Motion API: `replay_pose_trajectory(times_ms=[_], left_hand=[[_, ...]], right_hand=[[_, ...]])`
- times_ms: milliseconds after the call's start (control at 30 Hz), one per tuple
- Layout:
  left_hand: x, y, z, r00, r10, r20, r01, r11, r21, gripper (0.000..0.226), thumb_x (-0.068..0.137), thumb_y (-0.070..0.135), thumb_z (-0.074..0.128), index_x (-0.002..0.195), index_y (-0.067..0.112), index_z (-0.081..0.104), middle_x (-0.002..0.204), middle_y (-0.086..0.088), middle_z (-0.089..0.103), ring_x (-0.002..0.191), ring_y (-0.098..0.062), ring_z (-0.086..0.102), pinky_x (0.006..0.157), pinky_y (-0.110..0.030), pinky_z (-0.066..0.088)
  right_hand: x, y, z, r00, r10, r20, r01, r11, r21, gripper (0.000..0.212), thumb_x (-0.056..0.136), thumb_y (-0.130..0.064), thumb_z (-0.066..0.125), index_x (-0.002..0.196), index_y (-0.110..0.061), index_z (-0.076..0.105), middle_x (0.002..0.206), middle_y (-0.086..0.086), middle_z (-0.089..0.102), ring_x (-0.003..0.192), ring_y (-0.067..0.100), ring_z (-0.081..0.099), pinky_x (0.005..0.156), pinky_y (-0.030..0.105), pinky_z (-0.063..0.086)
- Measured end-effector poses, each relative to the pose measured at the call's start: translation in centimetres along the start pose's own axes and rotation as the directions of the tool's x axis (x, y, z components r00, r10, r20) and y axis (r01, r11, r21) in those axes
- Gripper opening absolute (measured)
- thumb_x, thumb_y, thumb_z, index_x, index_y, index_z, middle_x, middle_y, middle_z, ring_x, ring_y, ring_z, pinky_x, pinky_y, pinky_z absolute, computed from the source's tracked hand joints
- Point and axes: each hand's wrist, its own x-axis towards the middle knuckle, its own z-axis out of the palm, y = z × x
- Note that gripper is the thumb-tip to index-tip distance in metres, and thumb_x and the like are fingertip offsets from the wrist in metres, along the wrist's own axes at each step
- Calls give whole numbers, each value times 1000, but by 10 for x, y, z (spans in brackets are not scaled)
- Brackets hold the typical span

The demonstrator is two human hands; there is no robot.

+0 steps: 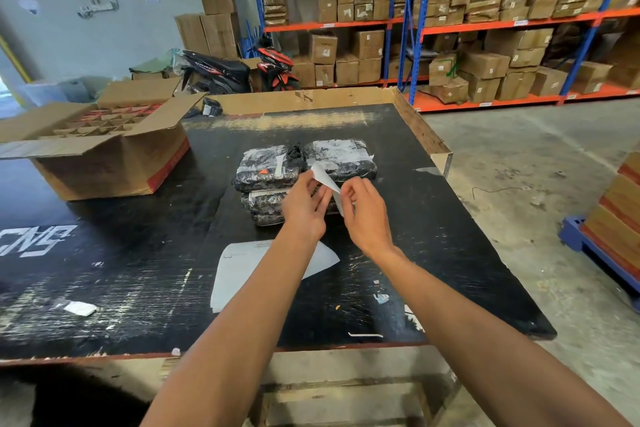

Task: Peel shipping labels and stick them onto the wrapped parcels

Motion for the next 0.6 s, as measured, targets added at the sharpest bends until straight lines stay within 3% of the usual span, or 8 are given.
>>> replay_pose_trajectory(times_ms=[133, 200, 267, 300, 367, 433, 500, 600], left_hand=[[-4, 6, 0, 997, 37, 73, -33, 998, -52, 35, 98, 34, 53, 121, 10, 64, 120, -8, 69, 112, -28, 65, 102, -40, 51], [-1, 10, 0, 995, 82, 62, -81, 997, -13, 39, 100, 35, 49, 127, 9, 61, 121, -7, 68, 114, -26, 63, 106, -39, 47], [1, 10, 1, 993, 118, 21, -119, 981, 153, 32, 101, 24, 51, 126, 6, 60, 120, -6, 66, 112, -22, 61, 107, -37, 46], [2, 9, 2, 993, 121, 10, -120, 963, 241, 26, 100, 17, 53, 120, 4, 62, 113, -6, 66, 106, -20, 61, 102, -35, 49], [0, 4, 7, 994, 105, 26, -107, 915, 390, 9, 95, 8, 57, 95, 7, 65, 89, -3, 67, 84, -18, 60, 79, -29, 51], [-1, -2, 10, 992, 106, 72, -128, 851, 510, 4, 91, 6, 63, 91, 7, 67, 84, -4, 74, 75, -19, 66, 67, -28, 54], [2, -8, 12, 985, 140, 102, -173, 806, 566, 8, 90, 3, 68, 98, 3, 69, 99, -13, 75, 84, -25, 72, 70, -34, 59], [7, -20, 16, 967, 222, 126, -251, 750, 612, 4, 89, -1, 68, 90, 3, 70, 103, -17, 74, 94, -32, 72, 81, -45, 61]], right_hand=[[10, 8, -17, 965, 261, -23, -253, 952, 175, 11, 97, -7, 55, 93, -18, 57, 92, -3, 59, 85, 12, 55, 72, 26, 44], [14, 14, -28, 893, 442, 87, -440, 814, 378, 8, 98, -13, 59, 94, -20, 56, 97, -2, 63, 93, 19, 60, 77, 30, 50], [17, 20, -39, 832, 500, 242, -540, 626, 563, 6, 99, -13, 59, 98, -18, 57, 109, 6, 67, 105, 27, 65, 93, 44, 56], [18, 20, -43, 816, 493, 302, -559, 539, 630, 4, 100, -10, 58, 101, -14, 56, 114, 10, 68, 106, 28, 66, 96, 48, 55], [18, 20, -53, 806, 465, 365, -571, 453, 685, 4, 101, -6, 56, 104, -8, 55, 119, 16, 67, 104, 25, 66, 99, 50, 54], [20, 21, -60, 799, 440, 410, -588, 426, 688, 6, 100, -5, 56, 106, -7, 55, 124, 19, 65, 107, 27, 66, 100, 51, 53], [21, 28, -64, 781, 430, 453, -617, 419, 666, 10, 100, -7, 57, 110, -7, 56, 125, 19, 65, 114, 31, 65, 101, 52, 52], [24, 43, -66, 785, 468, 406, -619, 559, 552, 4, 99, -16, 61, 103, -17, 61, 117, 8, 69, 112, 26, 66, 100, 51, 53]])
